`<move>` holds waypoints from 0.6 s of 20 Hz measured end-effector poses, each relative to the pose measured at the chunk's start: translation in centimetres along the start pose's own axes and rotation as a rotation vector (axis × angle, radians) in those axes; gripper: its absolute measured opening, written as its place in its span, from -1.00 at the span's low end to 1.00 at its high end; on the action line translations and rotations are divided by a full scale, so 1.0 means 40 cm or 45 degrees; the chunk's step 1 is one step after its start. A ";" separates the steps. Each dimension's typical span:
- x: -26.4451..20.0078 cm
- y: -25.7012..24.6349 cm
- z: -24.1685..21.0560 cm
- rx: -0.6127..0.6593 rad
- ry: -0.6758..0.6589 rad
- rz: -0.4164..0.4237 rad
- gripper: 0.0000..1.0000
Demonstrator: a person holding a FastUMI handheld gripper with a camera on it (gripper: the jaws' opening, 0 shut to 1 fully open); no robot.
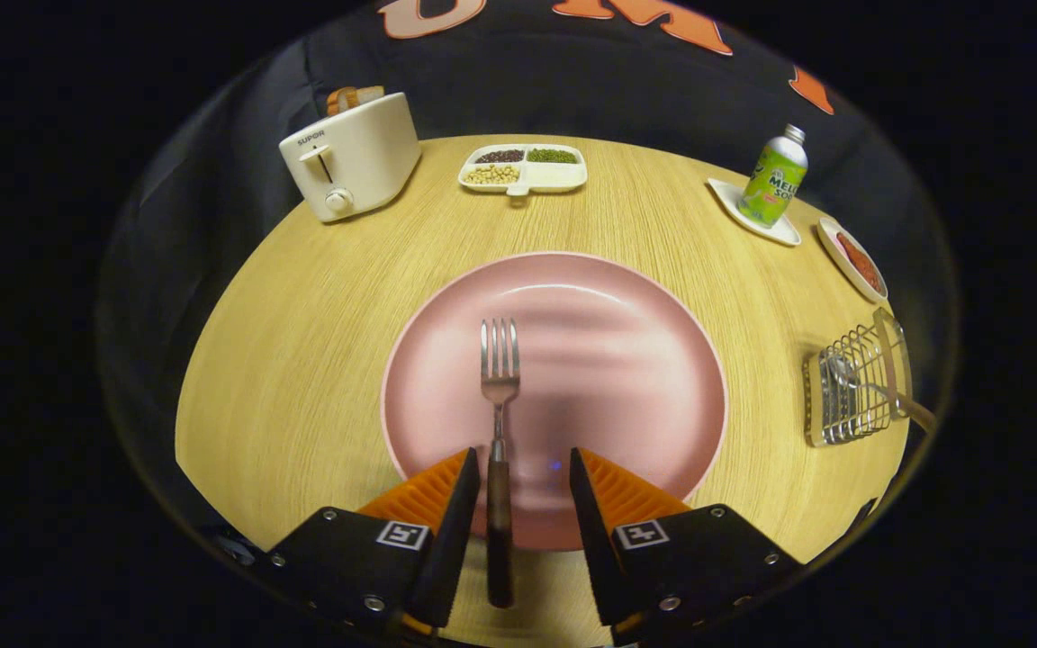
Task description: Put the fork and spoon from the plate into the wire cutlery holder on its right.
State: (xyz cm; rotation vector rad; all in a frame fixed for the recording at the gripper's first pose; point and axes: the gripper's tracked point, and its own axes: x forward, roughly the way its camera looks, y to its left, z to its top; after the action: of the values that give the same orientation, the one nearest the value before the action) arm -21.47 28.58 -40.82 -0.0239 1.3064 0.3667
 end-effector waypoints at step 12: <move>-0.015 0.001 0.031 0.067 0.031 0.173 -0.89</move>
State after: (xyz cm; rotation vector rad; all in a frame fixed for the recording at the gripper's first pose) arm -20.45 28.76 -39.92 0.1056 1.3452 0.4490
